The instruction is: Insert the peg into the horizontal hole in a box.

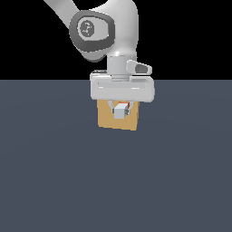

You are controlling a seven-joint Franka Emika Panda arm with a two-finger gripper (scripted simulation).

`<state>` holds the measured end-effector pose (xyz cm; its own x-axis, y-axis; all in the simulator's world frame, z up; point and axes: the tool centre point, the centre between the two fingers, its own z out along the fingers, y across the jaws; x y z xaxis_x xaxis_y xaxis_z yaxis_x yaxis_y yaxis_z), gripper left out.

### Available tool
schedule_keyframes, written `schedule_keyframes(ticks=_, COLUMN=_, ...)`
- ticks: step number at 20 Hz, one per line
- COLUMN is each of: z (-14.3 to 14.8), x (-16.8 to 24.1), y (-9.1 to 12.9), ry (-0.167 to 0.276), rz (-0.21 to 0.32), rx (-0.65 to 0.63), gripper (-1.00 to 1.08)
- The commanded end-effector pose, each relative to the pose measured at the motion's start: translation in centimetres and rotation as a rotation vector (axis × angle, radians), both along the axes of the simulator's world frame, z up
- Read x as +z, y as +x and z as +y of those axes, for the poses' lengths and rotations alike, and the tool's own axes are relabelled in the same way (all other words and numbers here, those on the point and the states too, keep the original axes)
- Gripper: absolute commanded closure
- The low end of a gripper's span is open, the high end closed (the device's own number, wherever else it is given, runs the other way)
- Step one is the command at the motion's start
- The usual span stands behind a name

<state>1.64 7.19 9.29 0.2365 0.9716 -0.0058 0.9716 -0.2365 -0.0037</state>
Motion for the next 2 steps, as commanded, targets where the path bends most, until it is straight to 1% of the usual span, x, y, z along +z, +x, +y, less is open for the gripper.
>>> schedule_keyframes(ticks=1, z=0.78, x=0.09, y=0.26, ry=0.005, rz=-0.006, rx=0.007, gripper=1.08)
schedule_keyframes(ticks=2, z=0.74, x=0.09, y=0.26, ry=0.005, rz=-0.006, rx=0.007, gripper=1.08)
